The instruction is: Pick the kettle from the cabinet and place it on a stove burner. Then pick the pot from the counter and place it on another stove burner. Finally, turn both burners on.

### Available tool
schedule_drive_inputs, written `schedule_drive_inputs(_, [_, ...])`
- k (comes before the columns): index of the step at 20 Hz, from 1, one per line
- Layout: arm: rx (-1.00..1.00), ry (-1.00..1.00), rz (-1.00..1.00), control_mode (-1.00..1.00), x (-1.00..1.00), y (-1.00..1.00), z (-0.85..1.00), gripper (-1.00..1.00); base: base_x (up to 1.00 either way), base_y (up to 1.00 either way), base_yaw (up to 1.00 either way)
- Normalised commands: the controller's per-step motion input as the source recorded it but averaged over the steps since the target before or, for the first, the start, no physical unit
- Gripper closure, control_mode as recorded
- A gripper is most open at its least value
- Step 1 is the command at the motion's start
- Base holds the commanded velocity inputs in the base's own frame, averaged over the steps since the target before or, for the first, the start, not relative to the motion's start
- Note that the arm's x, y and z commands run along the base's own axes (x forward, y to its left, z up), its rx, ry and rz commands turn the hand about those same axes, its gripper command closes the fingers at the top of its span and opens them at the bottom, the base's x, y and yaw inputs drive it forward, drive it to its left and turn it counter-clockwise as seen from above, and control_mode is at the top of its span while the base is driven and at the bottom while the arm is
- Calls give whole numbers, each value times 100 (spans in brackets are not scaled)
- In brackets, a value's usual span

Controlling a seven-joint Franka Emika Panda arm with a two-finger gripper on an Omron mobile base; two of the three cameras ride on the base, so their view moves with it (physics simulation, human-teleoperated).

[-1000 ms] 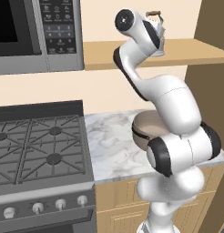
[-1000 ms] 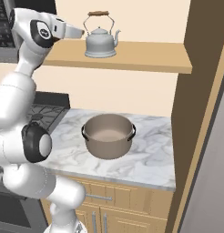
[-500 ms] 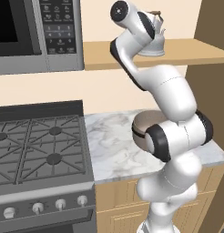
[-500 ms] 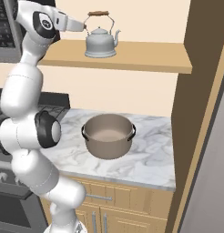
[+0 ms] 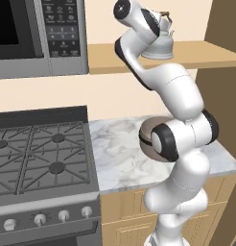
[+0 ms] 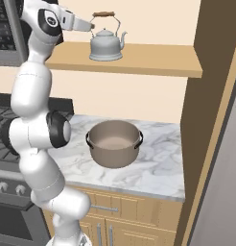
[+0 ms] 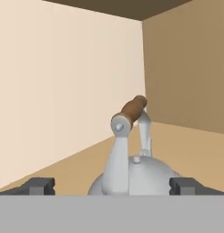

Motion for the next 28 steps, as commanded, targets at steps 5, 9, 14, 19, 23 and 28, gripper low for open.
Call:
schedule_drive_inputs(5, [0, 0, -5, -100, 12, -15, 0, -100, 0, 0, 0])
schedule_drive_inputs(9, [0, 0, -3, -100, 2, -15, 0, -100, 0, 0, 0])
schedule_drive_inputs(14, [0, 0, -2, -100, 0, -16, -9, -100, 0, 0, 0])
schedule_drive_inputs(19, [0, 0, -2, -100, 0, -3, -16, -100, 0, 0, 0])
schedule_drive_inputs(23, [0, 0, -1, -100, 8, 8, -11, 100, 0, 0, 0])
schedule_drive_inputs(28, [0, 0, 0, -100, 0, 1, -1, 100, 0, 0, 0])
